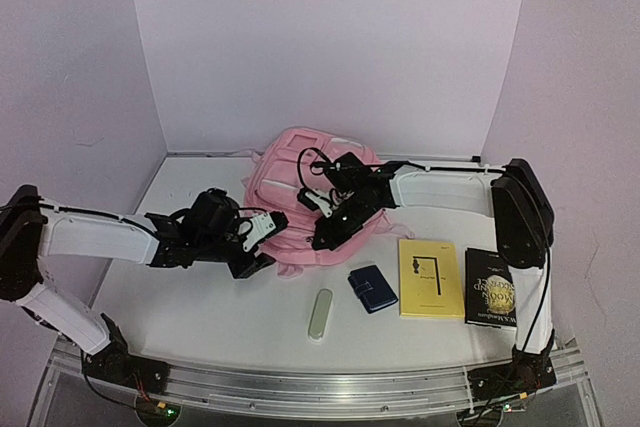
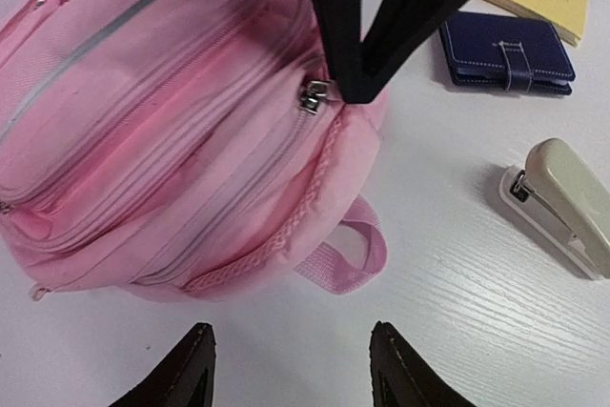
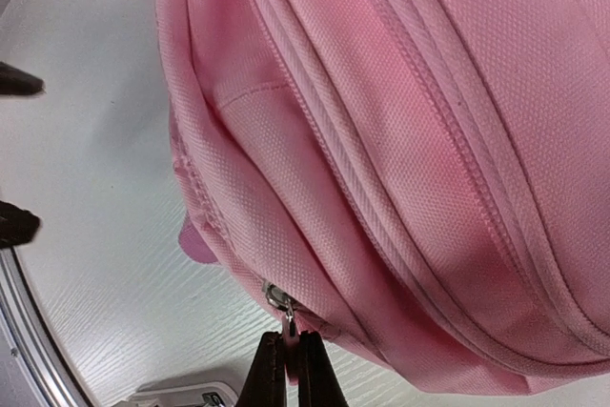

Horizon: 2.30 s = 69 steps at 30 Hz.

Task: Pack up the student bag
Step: Zip the student bag at the center of the board.

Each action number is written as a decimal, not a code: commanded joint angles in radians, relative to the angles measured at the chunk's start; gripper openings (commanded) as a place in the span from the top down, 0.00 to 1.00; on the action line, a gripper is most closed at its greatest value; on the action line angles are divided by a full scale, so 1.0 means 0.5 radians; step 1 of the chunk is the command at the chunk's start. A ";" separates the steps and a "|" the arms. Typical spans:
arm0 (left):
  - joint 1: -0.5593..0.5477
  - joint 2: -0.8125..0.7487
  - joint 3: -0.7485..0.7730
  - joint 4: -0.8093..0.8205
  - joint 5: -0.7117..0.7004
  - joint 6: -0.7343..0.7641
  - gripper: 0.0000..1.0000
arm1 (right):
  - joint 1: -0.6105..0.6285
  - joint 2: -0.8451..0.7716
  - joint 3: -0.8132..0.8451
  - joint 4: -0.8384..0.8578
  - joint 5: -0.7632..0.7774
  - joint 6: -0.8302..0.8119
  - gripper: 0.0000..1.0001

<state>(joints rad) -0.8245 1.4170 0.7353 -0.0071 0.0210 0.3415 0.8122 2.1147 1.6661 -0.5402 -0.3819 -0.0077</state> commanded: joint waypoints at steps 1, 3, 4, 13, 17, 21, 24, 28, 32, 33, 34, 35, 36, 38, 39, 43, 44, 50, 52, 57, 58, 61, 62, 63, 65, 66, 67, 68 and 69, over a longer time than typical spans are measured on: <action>-0.068 0.158 0.134 0.211 -0.111 0.252 0.49 | -0.011 -0.072 0.068 -0.017 -0.128 0.083 1.00; -0.087 0.192 0.138 0.293 -0.137 0.306 0.51 | -0.011 -0.088 0.061 -0.023 -0.150 0.086 1.00; -0.093 0.204 0.143 0.321 -0.146 0.328 0.52 | -0.011 -0.093 0.059 -0.026 -0.158 0.088 1.00; -0.100 0.353 0.253 0.447 -0.213 0.528 0.52 | -0.011 -0.095 0.083 -0.039 -0.226 0.121 1.00; -0.100 0.457 0.329 0.432 -0.163 0.581 0.53 | -0.014 -0.094 0.098 -0.044 -0.250 0.131 1.00; -0.100 0.558 0.399 0.403 -0.135 0.585 0.57 | -0.025 -0.101 0.098 -0.051 -0.258 0.138 1.00; -0.100 0.605 0.420 0.394 -0.125 0.596 0.58 | -0.035 -0.110 0.092 -0.053 -0.258 0.140 1.00; -0.100 0.681 0.452 0.372 -0.205 0.618 0.66 | -0.047 -0.124 0.082 -0.054 -0.256 0.141 1.00; -0.100 0.704 0.453 0.389 -0.319 0.619 0.84 | -0.062 -0.136 0.050 -0.059 -0.228 0.125 1.00; -0.099 0.693 0.449 0.391 -0.333 0.614 0.89 | -0.070 -0.141 0.039 -0.064 -0.216 0.123 1.00; -0.097 0.682 0.445 0.393 -0.353 0.604 0.93 | -0.082 -0.146 0.023 -0.066 -0.204 0.121 1.00; -0.097 0.674 0.437 0.400 -0.381 0.592 0.98 | -0.093 -0.153 0.014 -0.068 -0.187 0.116 1.00; -0.097 0.664 0.432 0.403 -0.409 0.584 1.00 | -0.104 -0.158 -0.001 -0.069 -0.173 0.112 1.00; -0.093 0.643 0.422 0.394 -0.454 0.565 1.00 | -0.124 -0.179 -0.032 -0.078 -0.153 0.097 1.00; -0.088 0.625 0.411 0.393 -0.472 0.557 1.00 | -0.136 -0.192 -0.054 -0.080 -0.129 0.089 1.00; -0.053 0.539 0.341 0.397 -0.479 0.517 1.00 | -0.191 -0.234 -0.130 -0.095 -0.086 0.060 1.00; -0.040 0.509 0.323 0.399 -0.473 0.509 1.00 | -0.209 -0.241 -0.150 -0.099 -0.078 0.057 1.00; 0.001 0.381 0.241 0.380 -0.486 0.499 1.00 | -0.313 -0.247 -0.191 -0.118 -0.010 0.024 1.00; 0.007 0.358 0.228 0.370 -0.498 0.491 1.00 | -0.348 -0.235 -0.191 -0.124 0.022 -0.046 1.00; 0.028 0.298 0.189 0.379 -0.500 0.444 1.00 | -0.445 -0.206 -0.201 -0.134 0.075 -0.079 1.00; 0.034 0.279 0.179 0.380 -0.499 0.436 1.00 | -0.462 -0.203 -0.202 -0.134 0.089 -0.084 1.00; 0.052 0.221 0.146 0.382 -0.499 0.421 1.00 | -0.512 -0.182 -0.197 -0.136 0.128 -0.110 1.00; 0.060 0.202 0.134 0.383 -0.499 0.416 1.00 | -0.530 -0.174 -0.191 -0.134 0.138 -0.122 1.00; 0.067 0.185 0.124 0.383 -0.500 0.410 1.00 | -0.548 -0.164 -0.183 -0.133 0.145 -0.133 1.00; 0.076 0.155 0.105 0.382 -0.502 0.395 1.00 | -0.586 -0.137 -0.164 -0.132 0.161 -0.146 1.00; 0.078 0.140 0.096 0.379 -0.499 0.388 1.00 | -0.604 -0.121 -0.150 -0.133 0.172 -0.153 1.00; 0.081 0.129 0.091 0.371 -0.493 0.384 1.00 | -0.623 -0.104 -0.134 -0.134 0.181 -0.161 1.00; 0.083 0.121 0.085 0.364 -0.488 0.378 1.00 | -0.641 -0.088 -0.117 -0.134 0.195 -0.171 1.00; 0.084 0.114 0.077 0.359 -0.486 0.372 1.00 | -0.656 -0.067 -0.095 -0.133 0.215 -0.184 1.00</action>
<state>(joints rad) -0.7983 1.5437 0.7846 0.1655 -0.1669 0.5656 0.5259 2.0513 1.5693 -0.6021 -0.3569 -0.0698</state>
